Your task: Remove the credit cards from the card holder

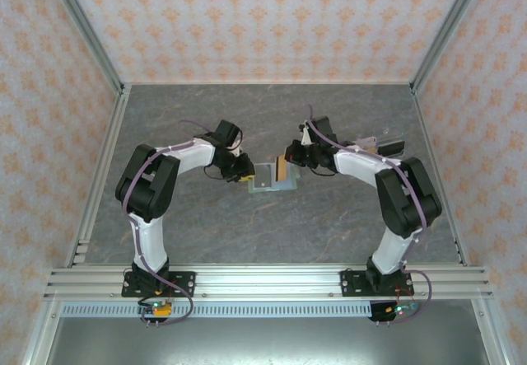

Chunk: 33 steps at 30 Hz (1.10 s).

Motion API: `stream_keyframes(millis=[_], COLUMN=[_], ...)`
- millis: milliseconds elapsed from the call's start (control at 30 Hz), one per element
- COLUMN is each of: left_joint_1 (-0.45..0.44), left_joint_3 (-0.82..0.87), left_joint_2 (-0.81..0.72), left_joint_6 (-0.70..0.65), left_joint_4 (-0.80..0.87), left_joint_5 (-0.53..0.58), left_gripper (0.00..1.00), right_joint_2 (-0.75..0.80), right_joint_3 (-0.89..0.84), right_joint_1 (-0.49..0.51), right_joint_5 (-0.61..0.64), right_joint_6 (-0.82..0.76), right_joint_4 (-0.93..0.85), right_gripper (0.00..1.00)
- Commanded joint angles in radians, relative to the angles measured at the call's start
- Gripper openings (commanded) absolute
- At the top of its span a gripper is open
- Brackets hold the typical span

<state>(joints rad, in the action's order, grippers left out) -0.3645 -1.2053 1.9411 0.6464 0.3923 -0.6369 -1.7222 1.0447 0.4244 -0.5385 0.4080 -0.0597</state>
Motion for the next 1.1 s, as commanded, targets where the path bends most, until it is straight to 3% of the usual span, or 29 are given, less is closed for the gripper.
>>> stream_keyframes(millis=[0, 133, 333, 667, 833, 1067], left_joint_1=[0.010, 0.014, 0.035, 0.033, 0.032, 0.032], left_joint_3=[-0.029, 0.006, 0.120, 0.203, 0.197, 0.217], left_joint_2=[-0.085, -0.160, -0.277, -0.313, -0.328, -0.342], left_joint_6=[-0.003, 0.046, 0.174, 0.353, 0.364, 0.433], left_joint_4=[0.031, -0.049, -0.332, -0.677, -0.702, -0.790], left_joint_5=[0.039, 0.015, -0.068, -0.244, -0.283, -0.306], left_gripper=[0.32, 0.53, 0.72, 0.74, 0.62, 0.21], right_joint_2=[0.080, 0.123, 0.156, 0.136, 0.114, 0.093], right_joint_3=[-0.020, -0.019, -0.021, -0.048, -0.057, -0.072], right_joint_1=[-0.010, -0.026, -0.056, -0.078, -0.078, -0.078], right_joint_5=[0.053, -0.078, -0.302, -0.438, -0.462, -0.461], right_joint_6=[0.011, 0.041, 0.150, 0.390, 0.463, 0.521], right_joint_4=[0.019, 0.051, 0.167, 0.450, 0.538, 0.604], right_gripper=[0.00, 0.00, 0.00, 0.00, 0.00, 0.00])
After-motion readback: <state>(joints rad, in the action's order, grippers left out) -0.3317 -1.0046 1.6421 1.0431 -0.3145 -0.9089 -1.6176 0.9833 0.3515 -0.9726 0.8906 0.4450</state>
